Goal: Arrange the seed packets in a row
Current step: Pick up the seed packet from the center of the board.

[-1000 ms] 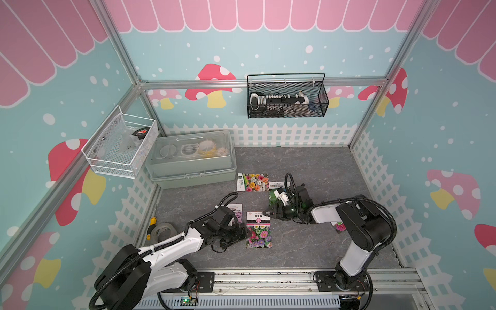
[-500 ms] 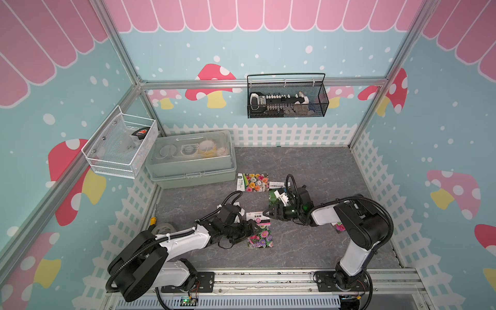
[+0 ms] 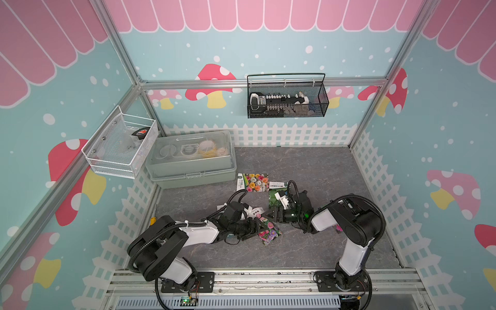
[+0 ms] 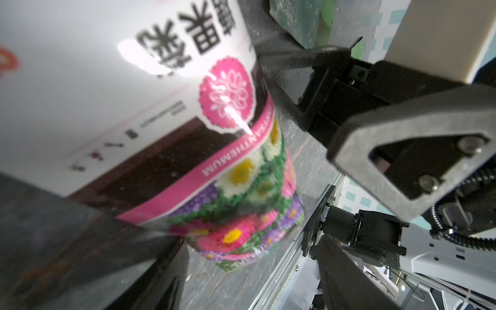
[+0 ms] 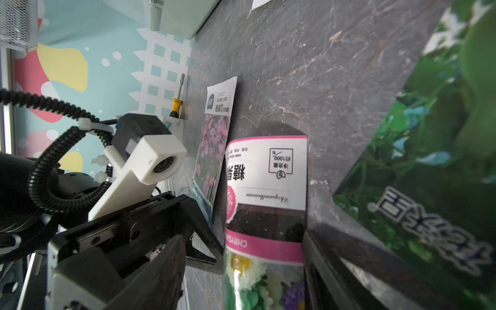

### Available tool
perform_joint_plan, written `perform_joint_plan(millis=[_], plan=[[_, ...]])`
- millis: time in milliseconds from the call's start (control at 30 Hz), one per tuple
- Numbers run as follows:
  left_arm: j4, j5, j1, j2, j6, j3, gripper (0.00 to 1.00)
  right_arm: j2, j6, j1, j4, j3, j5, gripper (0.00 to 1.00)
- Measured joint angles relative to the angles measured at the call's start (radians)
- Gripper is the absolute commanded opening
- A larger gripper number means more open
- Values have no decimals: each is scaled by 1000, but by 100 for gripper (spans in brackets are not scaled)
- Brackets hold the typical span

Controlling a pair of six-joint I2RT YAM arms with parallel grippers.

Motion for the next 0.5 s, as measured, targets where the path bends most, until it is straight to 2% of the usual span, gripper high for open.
perform_joint_plan(millis=[100,233,300,367,433,500], plan=[[30,8,1,39,-2,11,60,-8,19,11,23,-26,-14,70],[56,10,3,73,0,19,43,-32,26,20,10,-49,-28,70],[55,9,6,80,0,19,40,-40,28,20,2,-53,-28,68],[47,6,6,80,1,19,37,-42,31,20,-6,-55,-27,61],[37,4,8,79,4,21,37,-43,39,20,-23,-56,-24,47],[19,-2,8,72,7,24,38,-43,42,20,-41,-64,-23,38]])
